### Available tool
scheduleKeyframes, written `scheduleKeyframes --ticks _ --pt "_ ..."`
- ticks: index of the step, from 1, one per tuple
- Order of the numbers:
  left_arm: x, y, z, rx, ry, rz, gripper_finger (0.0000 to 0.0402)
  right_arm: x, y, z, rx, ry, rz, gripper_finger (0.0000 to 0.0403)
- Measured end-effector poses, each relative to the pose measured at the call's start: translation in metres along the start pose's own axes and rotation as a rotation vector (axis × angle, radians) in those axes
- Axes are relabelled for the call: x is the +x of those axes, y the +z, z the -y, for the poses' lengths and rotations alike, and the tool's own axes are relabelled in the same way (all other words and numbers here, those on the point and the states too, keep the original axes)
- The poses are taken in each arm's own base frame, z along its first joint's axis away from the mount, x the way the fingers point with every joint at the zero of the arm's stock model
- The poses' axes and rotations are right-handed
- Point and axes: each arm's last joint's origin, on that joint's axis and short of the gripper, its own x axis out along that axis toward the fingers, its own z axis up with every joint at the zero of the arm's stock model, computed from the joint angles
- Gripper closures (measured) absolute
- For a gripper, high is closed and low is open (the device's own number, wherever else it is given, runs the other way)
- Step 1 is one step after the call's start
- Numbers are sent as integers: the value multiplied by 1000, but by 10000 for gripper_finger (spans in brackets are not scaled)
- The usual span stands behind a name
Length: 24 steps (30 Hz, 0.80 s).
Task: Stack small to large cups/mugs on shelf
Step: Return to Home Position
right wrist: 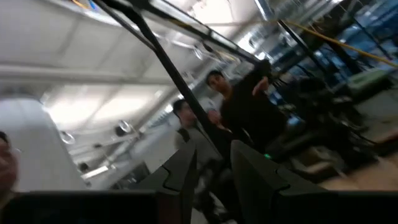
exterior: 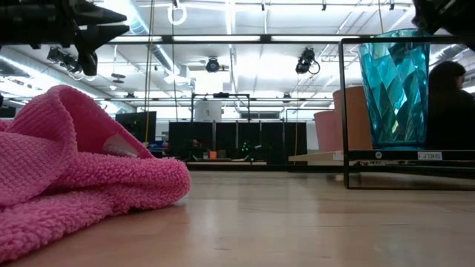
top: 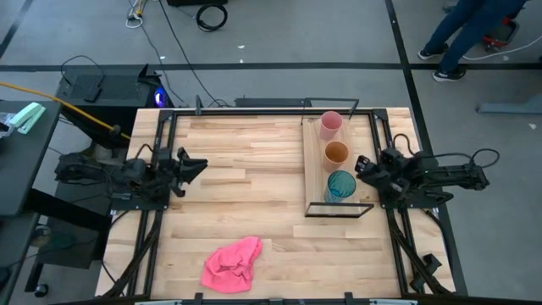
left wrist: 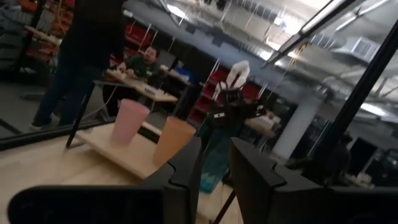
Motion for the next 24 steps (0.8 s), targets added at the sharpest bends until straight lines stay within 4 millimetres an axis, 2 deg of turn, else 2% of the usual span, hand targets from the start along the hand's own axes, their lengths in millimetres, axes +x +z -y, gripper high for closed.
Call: scheduleKeyframes --ticks 13,24 --pt "-1 -16 -8 111 63 -156 316 -2 -14 12 -206 -105 -151 295" --pt "-2 -17 -8 121 68 -167 316 -2 -12 13 -437 -144 -135 295"
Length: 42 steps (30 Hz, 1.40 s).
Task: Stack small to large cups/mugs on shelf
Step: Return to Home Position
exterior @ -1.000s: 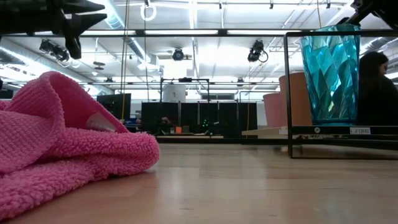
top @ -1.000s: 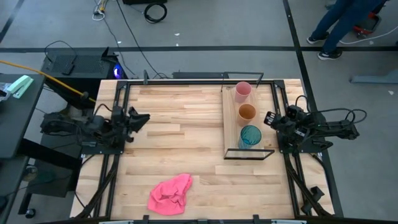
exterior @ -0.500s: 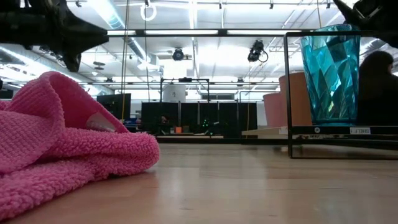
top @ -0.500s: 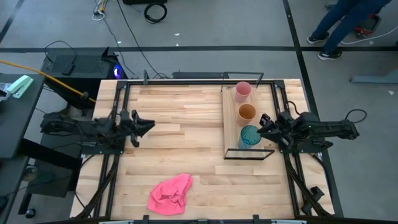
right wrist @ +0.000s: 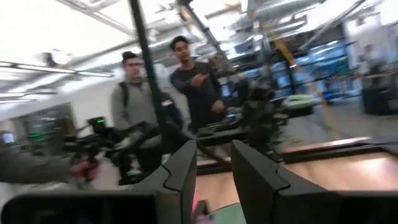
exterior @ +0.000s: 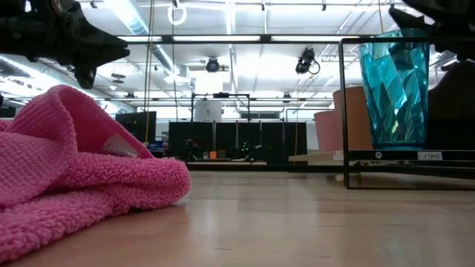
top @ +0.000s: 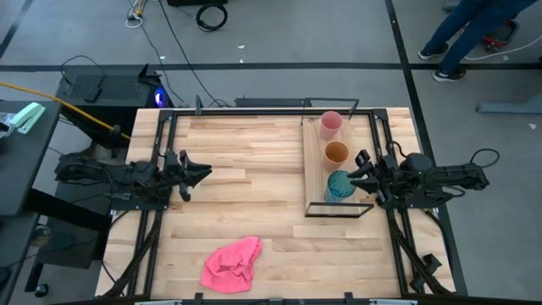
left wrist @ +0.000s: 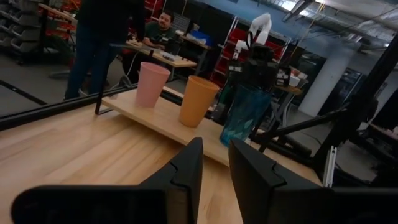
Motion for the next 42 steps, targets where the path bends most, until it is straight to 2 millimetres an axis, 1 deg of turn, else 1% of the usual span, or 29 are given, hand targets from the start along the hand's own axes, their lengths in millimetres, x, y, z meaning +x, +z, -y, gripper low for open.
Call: scheduleKeyframes --ticks 3,6,9,14,25,30,38,42 --pt "0 -1 0 6 5 -12 320 0 1 2 -39 -80 20 295" --pt "0 -2 -1 10 7 -18 321 -1 1 5 -127 -184 37 295" --pt "0 -2 -1 10 7 -18 318 -2 3 9 -202 -333 53 295" --pt "0 -2 -1 12 8 -21 312 -5 5 18 -245 -596 85 295" --pt "0 -3 -1 17 12 -32 318 -16 17 37 -305 -838 187 295" --pt "0 -4 -1 16 13 -35 317 -21 21 46 -329 -877 201 295" --pt "0 -4 -1 16 13 -35 312 -30 25 55 -374 -950 200 295" --pt "0 -4 -1 16 13 -35 317 -36 19 63 -341 -1046 126 295"
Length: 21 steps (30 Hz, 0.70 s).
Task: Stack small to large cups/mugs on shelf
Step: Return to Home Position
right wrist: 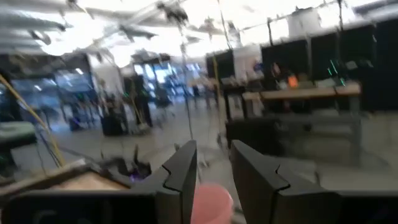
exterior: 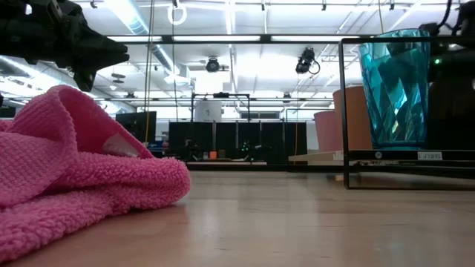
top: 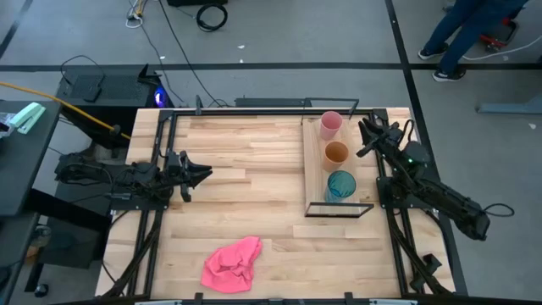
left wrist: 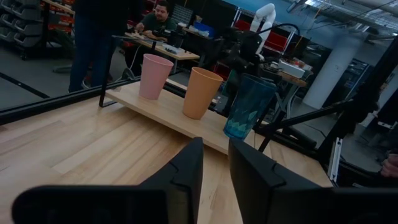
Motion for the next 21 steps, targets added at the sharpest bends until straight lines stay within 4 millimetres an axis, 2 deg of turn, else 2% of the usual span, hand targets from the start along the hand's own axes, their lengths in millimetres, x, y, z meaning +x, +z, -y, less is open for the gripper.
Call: scheduleKeyframes --ticks 4,12,21 --pt "0 0 0 2 0 0 318 0 -7 5 6 -16 -75 295" --pt "0 0 0 2 0 -1 310 1 -7 9 -37 -28 -81 295" --pt "0 -2 -1 12 8 -19 321 1 -11 10 -110 -33 -116 295"
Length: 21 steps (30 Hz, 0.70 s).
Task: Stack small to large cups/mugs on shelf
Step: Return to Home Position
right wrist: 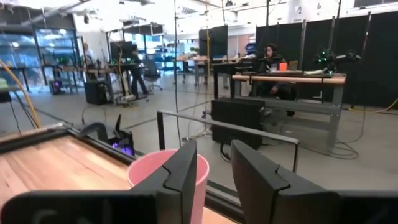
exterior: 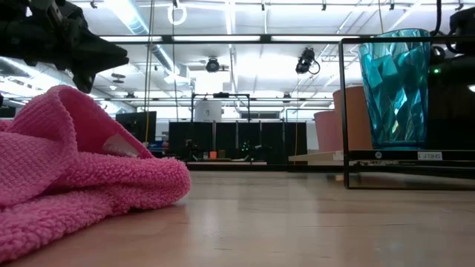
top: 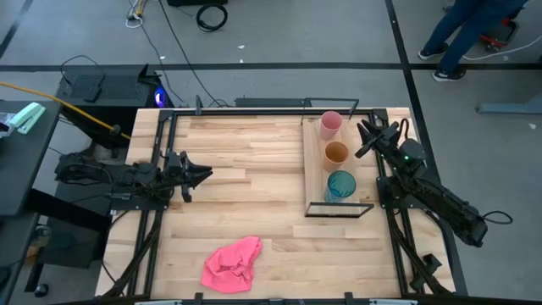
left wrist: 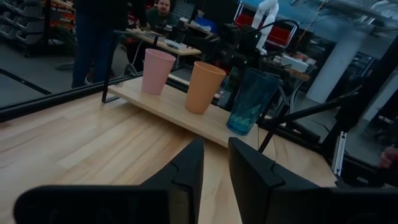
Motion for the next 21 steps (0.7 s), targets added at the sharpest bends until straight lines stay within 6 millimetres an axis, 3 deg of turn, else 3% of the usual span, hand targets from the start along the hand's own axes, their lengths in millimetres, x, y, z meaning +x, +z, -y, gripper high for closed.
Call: scheduleKeyframes --ticks 21 --pt "0 -3 -1 3 10 -25 319 0 -3 0 -22 -4 -32 295"
